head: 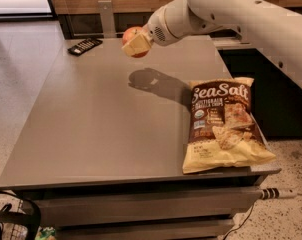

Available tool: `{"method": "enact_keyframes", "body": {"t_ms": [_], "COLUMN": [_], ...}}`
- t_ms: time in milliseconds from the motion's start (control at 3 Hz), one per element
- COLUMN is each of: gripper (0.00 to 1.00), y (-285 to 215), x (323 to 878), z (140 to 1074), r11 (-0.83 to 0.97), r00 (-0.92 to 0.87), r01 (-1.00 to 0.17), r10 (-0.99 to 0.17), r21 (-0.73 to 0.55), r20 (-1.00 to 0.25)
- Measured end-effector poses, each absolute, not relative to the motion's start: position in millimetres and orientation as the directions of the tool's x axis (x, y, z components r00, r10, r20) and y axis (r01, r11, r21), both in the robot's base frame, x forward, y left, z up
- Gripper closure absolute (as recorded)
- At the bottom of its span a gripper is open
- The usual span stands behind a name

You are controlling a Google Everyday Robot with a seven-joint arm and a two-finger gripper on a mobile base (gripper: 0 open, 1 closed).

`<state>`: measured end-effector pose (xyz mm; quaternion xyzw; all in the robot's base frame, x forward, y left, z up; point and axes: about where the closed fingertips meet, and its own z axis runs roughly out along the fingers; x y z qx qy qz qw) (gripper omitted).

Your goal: Move apple near rxbar chocolate

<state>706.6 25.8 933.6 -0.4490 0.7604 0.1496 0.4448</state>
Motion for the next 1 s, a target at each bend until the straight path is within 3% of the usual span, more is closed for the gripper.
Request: {"method": "enact_keyframes", "body": {"t_ms": [1000], "gripper": [1.0], "y": [71.6], "x": [827.4], "z": [884.5], "r11": [0.57], "r00": [-0.27], "r01": [-0.797], "r10": [-0.631], "r21": [-0.198], "r20": [-0.727]}}
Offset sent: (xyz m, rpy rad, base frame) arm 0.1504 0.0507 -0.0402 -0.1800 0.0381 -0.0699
